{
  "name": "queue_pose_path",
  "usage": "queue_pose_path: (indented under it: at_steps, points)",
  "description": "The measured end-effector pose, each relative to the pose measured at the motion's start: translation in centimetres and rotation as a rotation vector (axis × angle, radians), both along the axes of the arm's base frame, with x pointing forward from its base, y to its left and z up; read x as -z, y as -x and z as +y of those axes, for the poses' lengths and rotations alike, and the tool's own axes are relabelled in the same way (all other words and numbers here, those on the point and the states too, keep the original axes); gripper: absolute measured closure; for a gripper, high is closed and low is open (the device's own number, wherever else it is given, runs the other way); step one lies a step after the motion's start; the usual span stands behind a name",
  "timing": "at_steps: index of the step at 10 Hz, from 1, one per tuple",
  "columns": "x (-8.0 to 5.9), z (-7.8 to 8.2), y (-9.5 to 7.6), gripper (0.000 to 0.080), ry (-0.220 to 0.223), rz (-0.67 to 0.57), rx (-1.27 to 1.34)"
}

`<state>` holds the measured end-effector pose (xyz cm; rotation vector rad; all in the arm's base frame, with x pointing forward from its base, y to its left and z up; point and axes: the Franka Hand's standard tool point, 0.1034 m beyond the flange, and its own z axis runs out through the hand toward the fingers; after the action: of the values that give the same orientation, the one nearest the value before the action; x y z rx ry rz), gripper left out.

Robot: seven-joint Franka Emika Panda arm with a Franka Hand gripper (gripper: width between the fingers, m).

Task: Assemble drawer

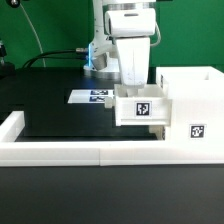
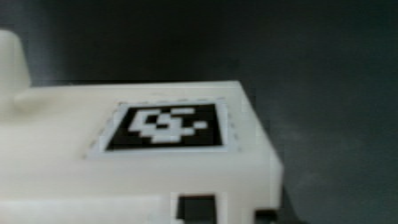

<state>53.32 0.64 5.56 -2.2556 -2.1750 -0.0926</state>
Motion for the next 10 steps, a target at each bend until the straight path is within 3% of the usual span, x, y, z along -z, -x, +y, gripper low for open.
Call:
queue_pose_path:
  at_steps: [10]
  points:
    - [0.07, 0.13, -0.9, 0.0758, 0.016, 0.013, -0.033]
